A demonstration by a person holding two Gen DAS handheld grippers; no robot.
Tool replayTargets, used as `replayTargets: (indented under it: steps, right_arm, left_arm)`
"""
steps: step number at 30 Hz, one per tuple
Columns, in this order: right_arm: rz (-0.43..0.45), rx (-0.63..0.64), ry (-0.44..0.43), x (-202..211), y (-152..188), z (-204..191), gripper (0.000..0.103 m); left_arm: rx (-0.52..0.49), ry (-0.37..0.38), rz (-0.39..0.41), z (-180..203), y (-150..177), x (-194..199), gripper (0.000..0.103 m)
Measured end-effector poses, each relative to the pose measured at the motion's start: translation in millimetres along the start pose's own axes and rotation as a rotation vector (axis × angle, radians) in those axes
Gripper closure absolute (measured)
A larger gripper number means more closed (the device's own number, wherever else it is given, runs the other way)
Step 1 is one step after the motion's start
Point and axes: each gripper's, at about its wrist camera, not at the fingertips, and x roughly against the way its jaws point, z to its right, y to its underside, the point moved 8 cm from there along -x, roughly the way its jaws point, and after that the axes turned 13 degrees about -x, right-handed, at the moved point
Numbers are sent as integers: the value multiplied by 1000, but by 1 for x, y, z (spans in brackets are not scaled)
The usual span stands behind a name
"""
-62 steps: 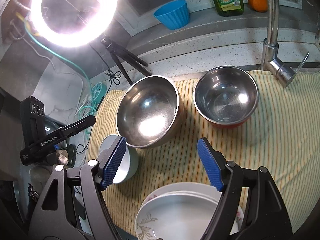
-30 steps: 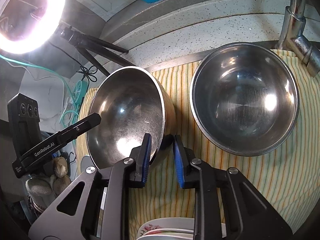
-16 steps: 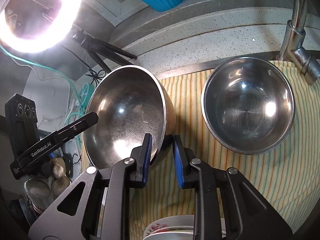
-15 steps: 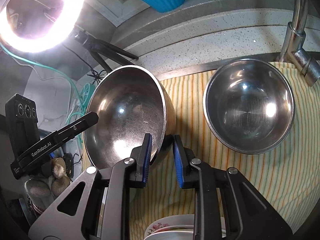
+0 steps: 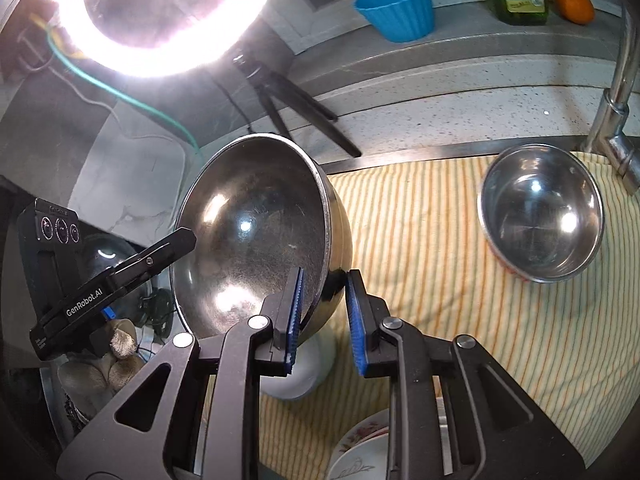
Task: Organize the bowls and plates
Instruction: 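Lift the steel bowl and carry it beside the plate stack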
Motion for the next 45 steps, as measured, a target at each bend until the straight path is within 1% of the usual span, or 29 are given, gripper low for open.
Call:
replayTargets:
  steps: [10, 17, 26, 33, 40, 45]
  right_arm:
    - [-55, 79, -36, -4, 45, -38, 81]
    - [-111, 120, -56, -8, 89, -54, 81]
    - [-191, 147, -52, -16, 140, -47, 81]
    - [-250, 150, -37, -27, 173, -35, 81]
    - [-270, 150, -5, -33, 189, -21, 81]
    - [-266, 151, 18, -32, 193, -10, 81]
  left_arm:
    - [45, -42, 54, -13, 28, 48, 76]
    - [93, -69, 70, -19, 62, 73, 76]
    - [153, -82, 69, -18, 105, 90, 76]
    - [206, -80, 45, -20, 141, 94, 76]
    - [252, -71, -14, -20, 177, 81, 76]
    - [272, -56, -48, -15, 194, 72, 76]
